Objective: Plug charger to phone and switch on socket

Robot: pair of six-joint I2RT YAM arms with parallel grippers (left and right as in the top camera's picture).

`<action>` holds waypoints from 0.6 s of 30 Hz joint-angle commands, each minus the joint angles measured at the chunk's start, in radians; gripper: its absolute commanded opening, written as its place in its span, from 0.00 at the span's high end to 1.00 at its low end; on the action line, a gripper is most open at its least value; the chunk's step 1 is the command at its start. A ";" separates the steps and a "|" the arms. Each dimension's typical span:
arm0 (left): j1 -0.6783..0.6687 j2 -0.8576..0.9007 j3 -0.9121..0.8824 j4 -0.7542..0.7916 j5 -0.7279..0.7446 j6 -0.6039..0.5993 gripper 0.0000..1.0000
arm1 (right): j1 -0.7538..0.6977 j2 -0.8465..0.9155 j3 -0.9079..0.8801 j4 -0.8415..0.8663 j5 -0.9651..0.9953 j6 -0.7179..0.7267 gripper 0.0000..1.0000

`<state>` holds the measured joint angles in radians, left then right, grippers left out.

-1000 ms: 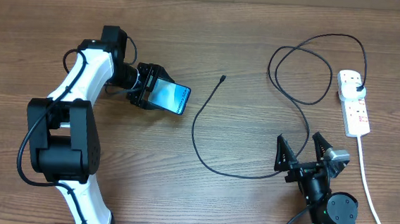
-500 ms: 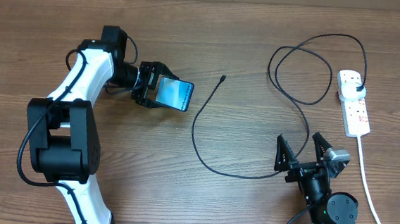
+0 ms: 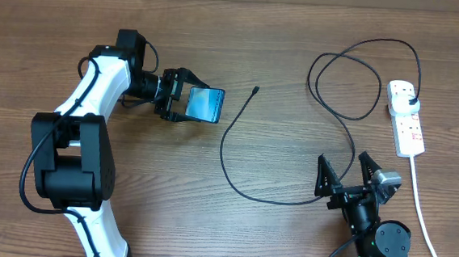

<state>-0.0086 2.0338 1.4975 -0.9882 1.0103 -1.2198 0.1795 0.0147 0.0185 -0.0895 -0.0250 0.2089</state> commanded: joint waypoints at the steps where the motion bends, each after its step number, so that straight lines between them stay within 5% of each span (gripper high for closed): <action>1: 0.001 0.006 0.030 -0.003 0.056 -0.024 0.42 | 0.008 -0.010 -0.011 0.006 0.009 -0.002 0.00; 18: 0.002 0.006 0.030 -0.003 0.056 -0.125 0.43 | 0.008 -0.010 -0.011 0.006 0.009 -0.002 0.00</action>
<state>-0.0086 2.0338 1.4986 -0.9882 1.0149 -1.3106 0.1795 0.0147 0.0185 -0.0898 -0.0250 0.2089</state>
